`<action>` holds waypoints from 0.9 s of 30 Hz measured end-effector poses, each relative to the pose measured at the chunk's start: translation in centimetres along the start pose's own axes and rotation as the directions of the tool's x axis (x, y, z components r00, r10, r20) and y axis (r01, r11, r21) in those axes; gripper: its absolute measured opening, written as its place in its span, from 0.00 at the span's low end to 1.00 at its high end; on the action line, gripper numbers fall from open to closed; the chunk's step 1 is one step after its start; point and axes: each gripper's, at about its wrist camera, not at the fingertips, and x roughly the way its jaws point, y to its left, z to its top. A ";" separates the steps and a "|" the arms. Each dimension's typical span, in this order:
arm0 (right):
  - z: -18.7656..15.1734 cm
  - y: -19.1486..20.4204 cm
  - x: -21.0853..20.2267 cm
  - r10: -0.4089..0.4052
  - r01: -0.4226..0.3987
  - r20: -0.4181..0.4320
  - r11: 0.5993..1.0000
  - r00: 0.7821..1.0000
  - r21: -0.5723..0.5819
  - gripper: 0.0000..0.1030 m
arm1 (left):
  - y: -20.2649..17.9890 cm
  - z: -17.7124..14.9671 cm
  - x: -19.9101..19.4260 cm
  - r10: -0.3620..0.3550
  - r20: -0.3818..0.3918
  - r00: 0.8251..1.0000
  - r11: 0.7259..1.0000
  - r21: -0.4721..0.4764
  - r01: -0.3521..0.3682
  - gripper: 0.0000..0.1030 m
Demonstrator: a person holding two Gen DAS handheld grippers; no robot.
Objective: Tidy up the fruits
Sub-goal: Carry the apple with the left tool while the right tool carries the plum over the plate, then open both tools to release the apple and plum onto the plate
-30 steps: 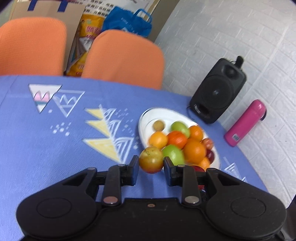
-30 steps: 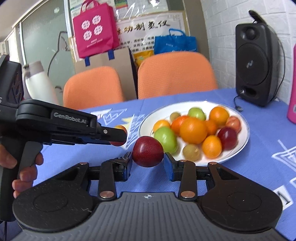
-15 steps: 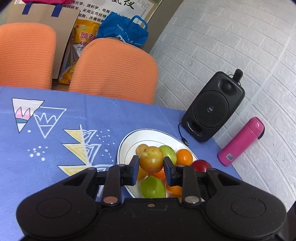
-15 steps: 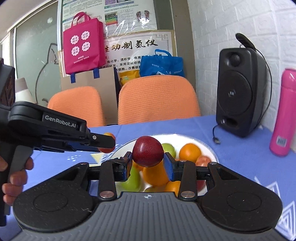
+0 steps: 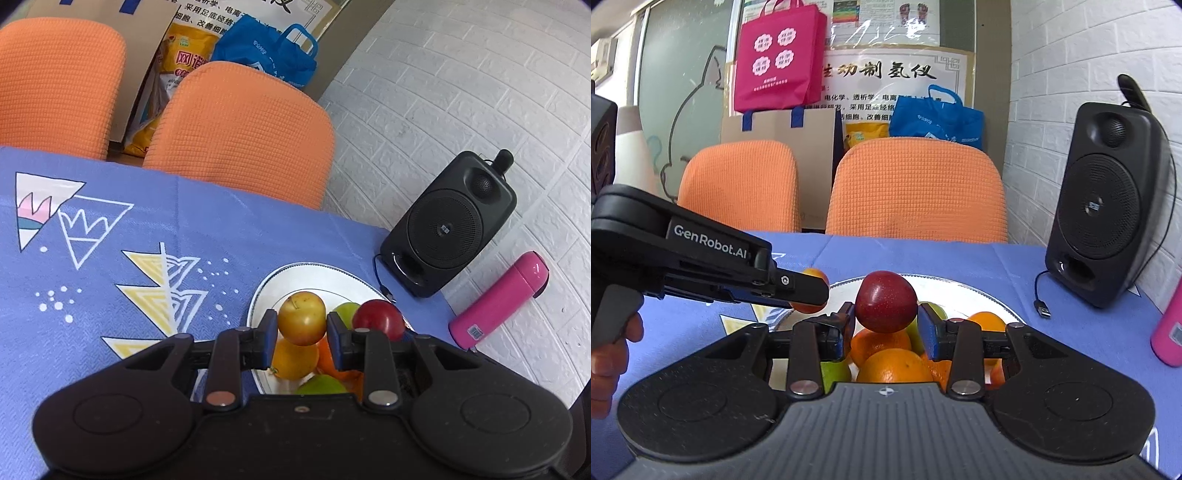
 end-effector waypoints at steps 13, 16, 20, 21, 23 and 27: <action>0.7 0.6 2.0 0.003 -0.006 -0.030 0.996 1.000 -0.088 0.62 | 0.8 0.0 1.4 -0.007 -0.019 1.000 1.000 -0.007 0.006 1.00; 0.5 0.5 2.2 0.004 -0.007 -0.038 0.997 0.999 -0.080 0.62 | 0.7 -0.1 1.5 -0.010 -0.023 1.000 1.000 0.002 0.010 1.00; 0.2 0.5 2.2 0.001 -0.004 -0.036 0.997 0.999 -0.082 0.62 | 0.6 -0.2 1.5 -0.017 -0.015 1.000 1.000 0.014 0.017 1.00; 0.2 0.5 2.0 0.000 -0.002 -0.032 0.996 0.999 -0.084 0.63 | 0.5 -0.3 1.4 -0.020 -0.014 1.000 1.000 0.018 0.021 1.00; 0.1 0.5 1.8 -0.005 0.003 -0.020 0.996 1.000 -0.090 0.68 | 0.3 -0.3 1.1 -0.021 -0.005 1.000 0.999 0.028 0.021 1.00; 0.0 0.2 0.7 -0.021 0.022 0.010 0.996 1.000 -0.084 1.00 | -0.2 -0.4 0.0 -0.025 0.035 0.999 0.999 0.048 0.023 1.00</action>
